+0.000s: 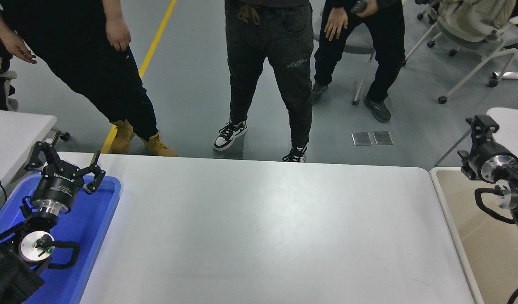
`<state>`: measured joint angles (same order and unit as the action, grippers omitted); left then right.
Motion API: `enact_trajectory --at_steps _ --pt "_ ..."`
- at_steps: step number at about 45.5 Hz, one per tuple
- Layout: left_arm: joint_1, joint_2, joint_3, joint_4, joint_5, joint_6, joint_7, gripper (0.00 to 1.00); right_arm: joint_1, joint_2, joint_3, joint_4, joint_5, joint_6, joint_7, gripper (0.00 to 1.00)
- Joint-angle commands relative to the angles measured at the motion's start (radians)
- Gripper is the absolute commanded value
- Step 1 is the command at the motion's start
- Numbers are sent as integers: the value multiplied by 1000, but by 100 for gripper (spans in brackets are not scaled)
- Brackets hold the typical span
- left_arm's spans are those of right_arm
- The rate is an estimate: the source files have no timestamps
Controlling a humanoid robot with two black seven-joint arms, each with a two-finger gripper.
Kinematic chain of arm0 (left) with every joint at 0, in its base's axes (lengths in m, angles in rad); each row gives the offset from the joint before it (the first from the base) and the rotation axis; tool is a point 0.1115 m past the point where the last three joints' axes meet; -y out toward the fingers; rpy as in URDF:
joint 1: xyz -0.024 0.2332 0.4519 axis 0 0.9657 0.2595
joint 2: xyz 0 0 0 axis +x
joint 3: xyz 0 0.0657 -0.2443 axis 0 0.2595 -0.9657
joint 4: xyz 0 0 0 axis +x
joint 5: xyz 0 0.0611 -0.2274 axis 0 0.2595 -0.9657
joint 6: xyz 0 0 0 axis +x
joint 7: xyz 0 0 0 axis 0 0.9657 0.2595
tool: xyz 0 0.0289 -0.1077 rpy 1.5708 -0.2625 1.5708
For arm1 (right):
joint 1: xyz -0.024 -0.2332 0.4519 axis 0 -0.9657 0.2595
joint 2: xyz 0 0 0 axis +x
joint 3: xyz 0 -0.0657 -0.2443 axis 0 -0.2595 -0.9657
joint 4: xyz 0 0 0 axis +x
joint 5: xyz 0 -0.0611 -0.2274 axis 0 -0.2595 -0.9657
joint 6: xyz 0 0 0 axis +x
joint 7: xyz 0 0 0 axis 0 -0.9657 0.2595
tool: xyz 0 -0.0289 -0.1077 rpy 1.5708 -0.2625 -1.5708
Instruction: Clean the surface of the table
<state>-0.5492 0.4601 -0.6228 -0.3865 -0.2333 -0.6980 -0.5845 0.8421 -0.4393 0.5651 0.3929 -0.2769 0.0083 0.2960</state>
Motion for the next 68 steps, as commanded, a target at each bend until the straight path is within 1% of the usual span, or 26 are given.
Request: enact_trajectory --at_steps 1,15,26,29,34,47,56,68 --pt "0 0 0 0 0 0 0 100 -38 34 116 96 -1 2 97 98" --pt "0 0 0 0 0 0 0 100 -112 119 210 124 -11 5 115 98" --pt "0 0 0 0 0 0 0 100 -141 157 211 126 -21 6 264 98" --pt "0 0 0 0 0 0 0 100 -150 165 211 126 -21 7 296 98" --pt "0 0 0 0 0 0 0 100 -178 182 210 124 -21 6 324 98" --pt "0 0 0 0 0 0 0 100 -227 231 207 115 -21 4 351 98" --pt "0 0 0 0 0 0 0 100 -224 241 197 107 -21 -4 350 98" --pt "0 0 0 0 0 0 0 100 -210 257 197 38 -2 -7 350 98"
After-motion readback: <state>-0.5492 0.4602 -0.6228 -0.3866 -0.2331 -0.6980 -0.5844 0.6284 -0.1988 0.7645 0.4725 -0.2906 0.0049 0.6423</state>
